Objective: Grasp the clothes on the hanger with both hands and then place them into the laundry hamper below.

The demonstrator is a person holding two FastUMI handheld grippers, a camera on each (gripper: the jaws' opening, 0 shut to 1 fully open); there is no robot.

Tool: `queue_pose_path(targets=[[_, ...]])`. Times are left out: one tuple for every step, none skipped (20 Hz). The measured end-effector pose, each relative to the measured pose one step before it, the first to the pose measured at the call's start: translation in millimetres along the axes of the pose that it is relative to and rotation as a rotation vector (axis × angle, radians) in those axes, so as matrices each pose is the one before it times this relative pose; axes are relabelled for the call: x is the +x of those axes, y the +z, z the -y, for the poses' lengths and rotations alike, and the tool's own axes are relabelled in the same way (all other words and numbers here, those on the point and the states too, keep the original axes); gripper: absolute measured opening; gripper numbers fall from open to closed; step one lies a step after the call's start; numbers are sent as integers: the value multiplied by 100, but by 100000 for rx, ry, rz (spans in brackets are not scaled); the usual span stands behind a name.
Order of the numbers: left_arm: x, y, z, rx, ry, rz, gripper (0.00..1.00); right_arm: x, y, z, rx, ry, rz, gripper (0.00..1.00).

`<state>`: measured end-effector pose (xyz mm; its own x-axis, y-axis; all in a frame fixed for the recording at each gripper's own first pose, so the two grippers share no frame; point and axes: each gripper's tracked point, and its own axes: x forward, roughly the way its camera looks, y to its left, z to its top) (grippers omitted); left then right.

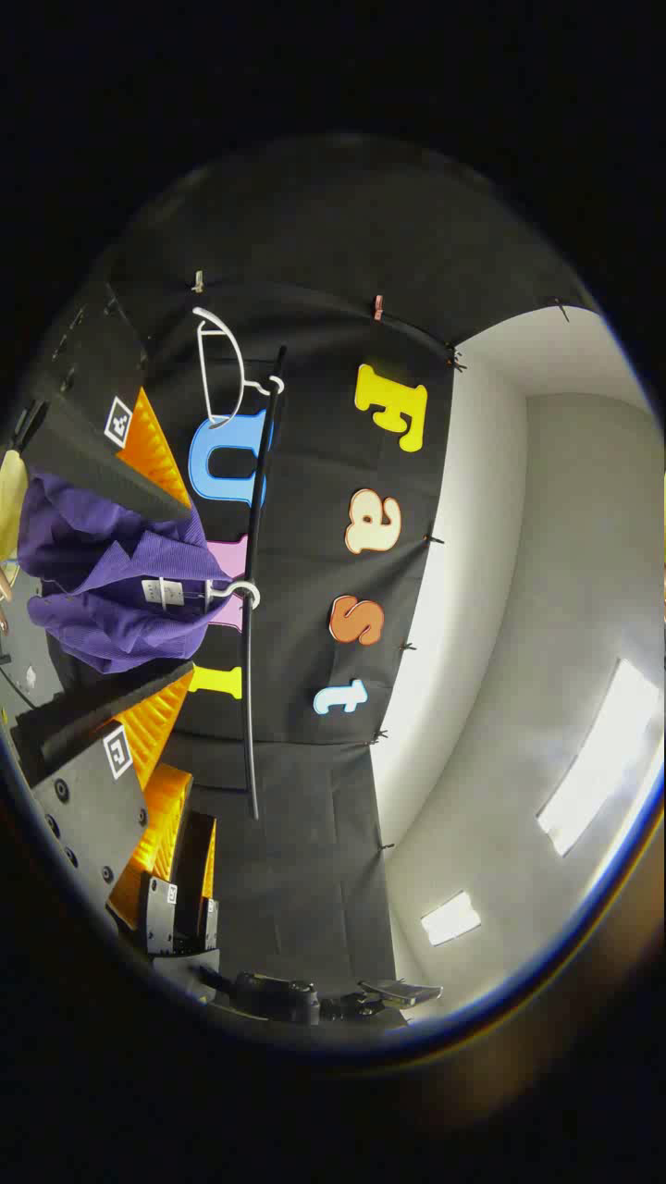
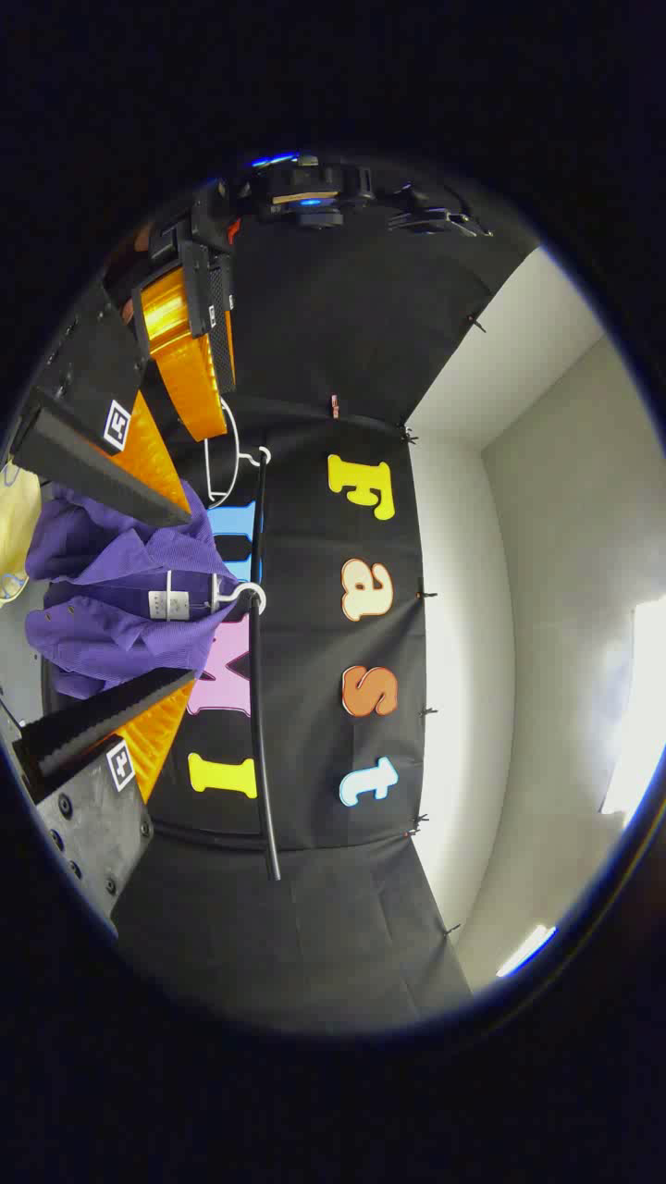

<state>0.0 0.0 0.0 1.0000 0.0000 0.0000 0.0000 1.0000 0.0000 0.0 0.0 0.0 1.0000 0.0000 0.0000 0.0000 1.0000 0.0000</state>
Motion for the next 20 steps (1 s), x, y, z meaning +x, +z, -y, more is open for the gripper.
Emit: queue_pose_path(targets=[[-78, -3, 19, 65, -122, -327, 93, -111, -29, -7, 101, -249, -359, 96], [-190, -76, 39, 45, -356, -280, 93, -89, 177, 56, -60, -271, -61, 96], [-234, 61, 63, 0, -155, -168, 93, -120, 137, -4, -99, -270, 223, 99], [-185, 47, 50, -14, -398, -197, 93, -223, 166, 46, -160, -291, 126, 96], [-82, 148, 60, -114, -646, 1, 93, -116, 112, 11, -183, -351, 50, 96], [-159, 54, 107, -292, -649, 87, 93, -135, 46, 24, -91, -341, -60, 99], [-203, 217, 37, -245, -449, 348, 93, -57, 21, -16, 150, -280, -121, 96], [-141, -4, 55, -13, -309, 125, 97, -9, 35, 34, 278, -286, -349, 96], [-52, 102, -6, 173, -130, 13, 97, -187, -8, 60, 102, -433, -430, 96], [53, -246, -13, 209, -203, -315, 93, 1, -70, 25, -108, -545, -464, 96], [68, -202, -12, 175, -262, -726, 93, 51, -93, -43, -161, -619, -334, 96], [99, -374, -59, 183, -394, -692, 93, 6, 14, -27, 15, -573, -437, 96], [44, -161, -41, 139, -290, -525, 93, -6, -45, -179, 353, -214, -129, 96], [163, -228, -173, -20, -335, -250, 93, 51, -57, 44, 504, -366, -417, 96], [80, -10, -79, -237, -511, 154, 93, -6, -141, 179, 203, -390, -383, 96], [5, -64, -75, -341, -694, 84, 93, -131, -64, -32, -335, -590, -369, 96], [-23, -47, -163, -322, -768, -27, 97, 91, -142, -58, -628, -726, -568, 96], [-51, 31, -203, -74, -620, -75, 93, 38, -130, -158, -283, -380, -652, 96], [-42, 90, -175, 43, -612, -146, 93, 7, -164, -300, 156, -67, -530, 96], [9, -26, -376, -122, -579, -257, 93, -78, -79, -240, 355, -158, -438, 97]])
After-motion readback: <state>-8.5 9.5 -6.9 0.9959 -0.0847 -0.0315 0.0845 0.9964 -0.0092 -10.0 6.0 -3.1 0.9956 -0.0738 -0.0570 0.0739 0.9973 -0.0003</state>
